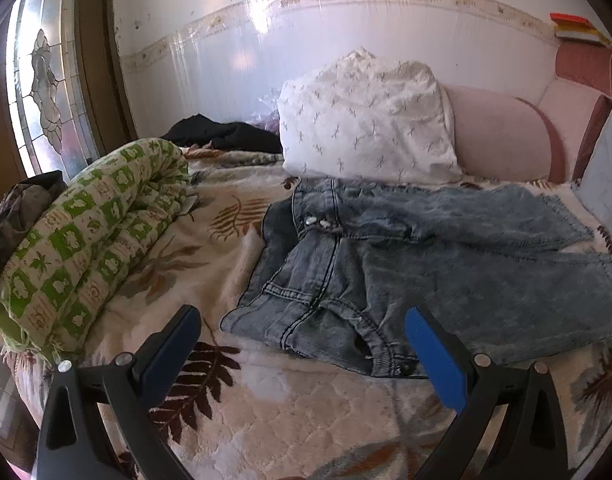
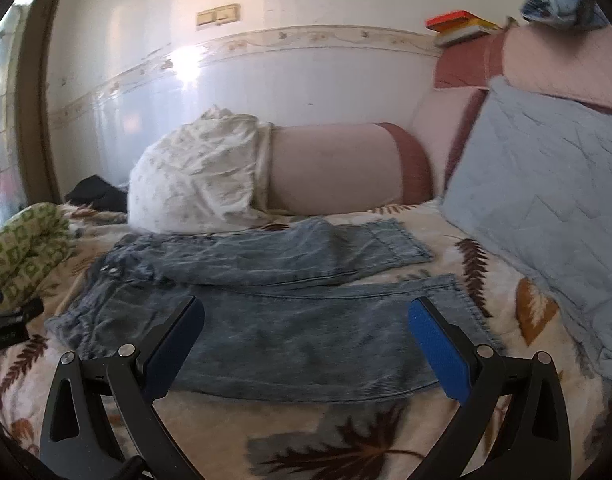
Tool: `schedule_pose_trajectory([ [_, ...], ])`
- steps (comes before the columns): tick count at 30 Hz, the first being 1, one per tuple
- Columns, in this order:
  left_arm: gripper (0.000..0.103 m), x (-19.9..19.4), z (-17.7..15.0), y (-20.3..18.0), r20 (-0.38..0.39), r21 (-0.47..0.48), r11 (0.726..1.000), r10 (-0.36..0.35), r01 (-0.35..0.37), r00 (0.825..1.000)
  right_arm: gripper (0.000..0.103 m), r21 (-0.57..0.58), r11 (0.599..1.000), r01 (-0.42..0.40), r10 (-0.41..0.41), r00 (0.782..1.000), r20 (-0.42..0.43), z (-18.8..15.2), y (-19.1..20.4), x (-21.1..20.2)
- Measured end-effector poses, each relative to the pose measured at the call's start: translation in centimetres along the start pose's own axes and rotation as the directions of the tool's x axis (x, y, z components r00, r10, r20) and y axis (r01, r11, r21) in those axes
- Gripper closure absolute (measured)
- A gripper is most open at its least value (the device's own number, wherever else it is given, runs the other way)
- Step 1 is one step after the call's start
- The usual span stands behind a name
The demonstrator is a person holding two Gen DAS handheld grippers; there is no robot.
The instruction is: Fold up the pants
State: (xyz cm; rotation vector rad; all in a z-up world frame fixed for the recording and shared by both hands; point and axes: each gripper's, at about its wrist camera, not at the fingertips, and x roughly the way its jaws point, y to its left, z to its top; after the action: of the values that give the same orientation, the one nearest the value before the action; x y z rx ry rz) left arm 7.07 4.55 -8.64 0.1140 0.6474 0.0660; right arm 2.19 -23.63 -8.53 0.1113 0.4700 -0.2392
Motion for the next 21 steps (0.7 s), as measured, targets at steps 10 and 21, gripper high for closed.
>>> schedule_pose_trajectory([
  [10,0.0,1.3,-0.4,-1.5,-0.031,0.057,0.998,-0.034,0.036,0.999,0.0,0.09,0.99,0.112,-0.093,0.977,-0.194,-0.7,-8.4,2.5],
  [21,0.0,4.3,-0.4,-1.4,-0.083,0.055,0.998,0.029,-0.025,0.996,0.0,0.178,0.983,0.046,0.001,0.967,-0.255,-1.1,-11.3,3.7],
])
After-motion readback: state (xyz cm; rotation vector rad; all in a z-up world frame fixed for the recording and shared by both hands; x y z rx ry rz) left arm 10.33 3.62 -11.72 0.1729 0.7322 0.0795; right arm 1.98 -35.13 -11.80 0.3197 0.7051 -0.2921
